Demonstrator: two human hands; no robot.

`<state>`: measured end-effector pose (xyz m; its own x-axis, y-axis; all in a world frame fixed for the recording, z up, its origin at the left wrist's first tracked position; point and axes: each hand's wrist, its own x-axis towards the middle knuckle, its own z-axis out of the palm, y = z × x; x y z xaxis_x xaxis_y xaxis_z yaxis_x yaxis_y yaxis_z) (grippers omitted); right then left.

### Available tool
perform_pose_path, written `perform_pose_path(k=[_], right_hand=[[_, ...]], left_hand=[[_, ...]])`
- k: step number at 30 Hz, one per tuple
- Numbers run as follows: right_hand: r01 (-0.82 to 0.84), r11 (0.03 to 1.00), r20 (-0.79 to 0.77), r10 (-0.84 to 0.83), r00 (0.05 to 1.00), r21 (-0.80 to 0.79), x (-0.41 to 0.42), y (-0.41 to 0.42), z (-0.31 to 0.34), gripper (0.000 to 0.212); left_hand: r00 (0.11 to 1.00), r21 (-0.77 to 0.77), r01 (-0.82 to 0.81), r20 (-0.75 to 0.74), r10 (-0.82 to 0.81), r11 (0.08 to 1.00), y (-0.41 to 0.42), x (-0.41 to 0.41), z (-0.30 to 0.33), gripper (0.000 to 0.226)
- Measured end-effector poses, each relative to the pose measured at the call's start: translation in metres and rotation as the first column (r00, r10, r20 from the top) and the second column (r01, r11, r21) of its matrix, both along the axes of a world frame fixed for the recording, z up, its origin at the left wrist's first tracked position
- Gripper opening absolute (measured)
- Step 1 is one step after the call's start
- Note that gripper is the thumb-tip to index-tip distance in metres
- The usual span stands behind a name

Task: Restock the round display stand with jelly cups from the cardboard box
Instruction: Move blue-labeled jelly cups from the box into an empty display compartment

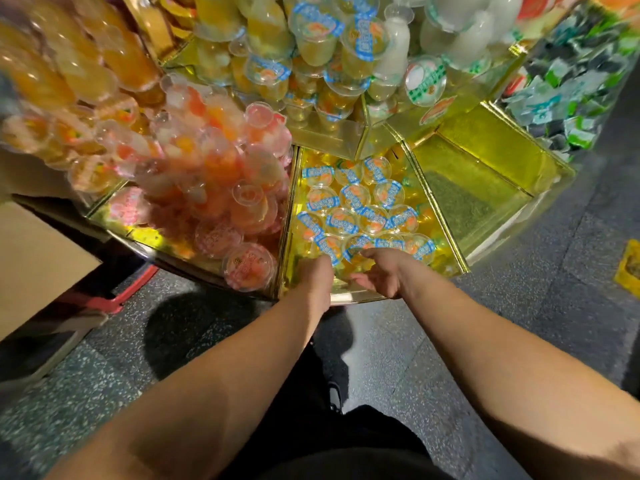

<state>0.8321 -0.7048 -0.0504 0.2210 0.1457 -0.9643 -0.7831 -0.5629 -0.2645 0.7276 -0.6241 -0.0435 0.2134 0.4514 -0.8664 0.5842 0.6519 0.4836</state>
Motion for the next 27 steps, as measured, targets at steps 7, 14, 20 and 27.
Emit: perform_pose_path(k=[7, 14, 20, 27], right_hand=[[-0.260, 0.958, 0.363, 0.201, 0.910, 0.120, -0.040, -0.009, 0.075, 0.011], [-0.783, 0.622, 0.715, 0.546, 0.436, 0.003, -0.139, 0.053, 0.162, 0.019], [-0.935, 0.226, 0.799, 0.595, -0.089, -0.273, -0.251, 0.149, 0.194, 0.039], [-0.934, 0.018, 0.745, 0.609, -0.274, -0.358, -0.359, 0.262, 0.185, 0.037]], left_hand=[[0.928, 0.081, 0.153, 0.332, -0.171, 0.985, 0.006, -0.074, 0.073, 0.016], [0.922, 0.470, 0.351, -0.023, -0.386, 0.810, 0.078, -0.234, 0.147, 0.014], [0.939, 0.549, -0.342, 0.171, 0.298, 0.762, 0.167, -0.380, 0.186, 0.021], [0.910, 0.512, -0.395, 0.108, 0.399, 0.763, 0.215, -0.473, 0.163, 0.012]])
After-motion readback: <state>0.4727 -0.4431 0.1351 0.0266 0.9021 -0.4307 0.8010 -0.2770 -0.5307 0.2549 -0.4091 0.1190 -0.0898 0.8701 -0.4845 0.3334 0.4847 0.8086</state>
